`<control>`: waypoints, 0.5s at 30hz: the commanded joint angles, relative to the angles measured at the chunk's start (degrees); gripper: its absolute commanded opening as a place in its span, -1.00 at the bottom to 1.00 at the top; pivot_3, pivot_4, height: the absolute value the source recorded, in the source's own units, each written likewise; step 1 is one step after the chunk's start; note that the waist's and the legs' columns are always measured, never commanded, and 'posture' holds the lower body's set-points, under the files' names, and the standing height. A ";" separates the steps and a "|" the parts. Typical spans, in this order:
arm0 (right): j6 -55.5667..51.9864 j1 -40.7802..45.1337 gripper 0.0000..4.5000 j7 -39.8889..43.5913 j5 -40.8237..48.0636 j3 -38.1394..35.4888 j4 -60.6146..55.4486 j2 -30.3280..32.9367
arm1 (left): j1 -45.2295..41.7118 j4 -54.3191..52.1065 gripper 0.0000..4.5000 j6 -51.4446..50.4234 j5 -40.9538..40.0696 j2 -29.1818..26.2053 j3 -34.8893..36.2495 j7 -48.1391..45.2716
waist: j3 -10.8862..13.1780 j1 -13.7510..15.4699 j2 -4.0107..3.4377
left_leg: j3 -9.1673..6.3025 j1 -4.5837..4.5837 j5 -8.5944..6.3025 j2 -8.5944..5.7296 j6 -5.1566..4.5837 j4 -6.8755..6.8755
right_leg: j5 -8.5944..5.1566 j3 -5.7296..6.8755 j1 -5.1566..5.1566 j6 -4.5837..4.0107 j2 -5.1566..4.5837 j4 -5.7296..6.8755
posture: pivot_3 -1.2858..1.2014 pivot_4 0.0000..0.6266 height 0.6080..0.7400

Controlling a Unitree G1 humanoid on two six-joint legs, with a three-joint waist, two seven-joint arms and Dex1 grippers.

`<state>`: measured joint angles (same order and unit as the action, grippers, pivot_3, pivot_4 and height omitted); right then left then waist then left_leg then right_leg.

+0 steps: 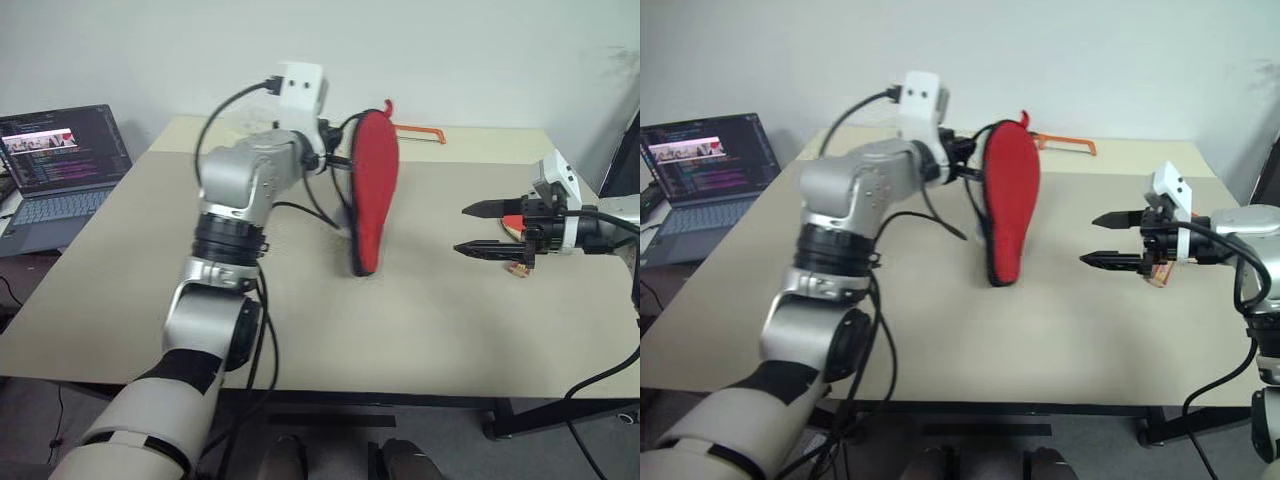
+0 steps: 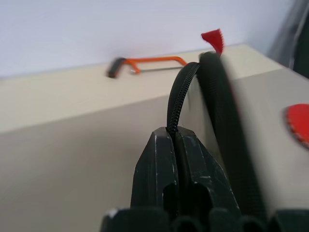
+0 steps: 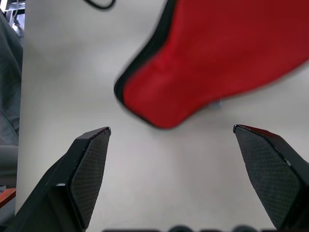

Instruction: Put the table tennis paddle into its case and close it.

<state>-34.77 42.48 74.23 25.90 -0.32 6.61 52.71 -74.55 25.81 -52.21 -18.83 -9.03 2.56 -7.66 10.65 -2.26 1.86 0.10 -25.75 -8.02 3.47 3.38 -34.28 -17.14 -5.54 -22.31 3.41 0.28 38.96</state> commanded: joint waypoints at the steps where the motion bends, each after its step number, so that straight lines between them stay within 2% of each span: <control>1: -0.28 1.15 1.00 0.04 0.61 -1.53 -2.11 0.94 | -3.68 3.23 -0.99 2.09 0.58 4.20 2.70 4.71 | 0.00 0.21 0.00 | 0.00 0.00 0.00 -0.01 0.00 0.00 | 0.00 0.00 -0.01 0.00 0.00 0.00 | 0.03 -0.52 1.00; 6: -0.75 0.90 1.00 -0.10 0.73 -1.92 -2.61 1.26 | -5.79 11.28 -0.99 12.39 4.93 9.48 3.92 13.76 | 0.01 0.11 -0.02 | 0.01 0.02 0.00 -0.01 0.00 0.00 | 0.00 -0.02 -0.02 0.00 0.00 0.02 | 0.03 -0.52 1.00; 11: -1.22 0.27 1.00 -0.32 0.95 -2.17 -3.44 1.39 | -9.19 20.02 -0.99 22.50 6.24 10.94 7.47 21.27 | 0.03 0.12 -0.03 | 0.01 0.01 0.00 -0.03 0.01 0.00 | 0.00 -0.03 -0.02 0.02 0.00 0.01 | 0.03 -0.52 1.00; 15: -1.55 0.07 1.00 -0.56 1.02 -2.21 -3.85 1.45 | -11.59 27.72 -0.99 28.48 5.64 11.37 9.42 21.02 | 0.03 0.27 -0.02 | 0.02 0.01 0.00 -0.05 0.01 0.01 | 0.00 -0.02 -0.02 0.02 -0.01 0.00 | 0.03 -0.52 1.00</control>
<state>-36.32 42.10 73.66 25.96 -0.47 4.68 53.14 -83.61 52.84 -26.97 -13.38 1.94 11.73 13.36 10.68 -1.99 1.83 0.12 -25.75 -8.01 3.41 3.39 -34.27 -17.13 -5.56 -22.33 3.43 0.25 38.96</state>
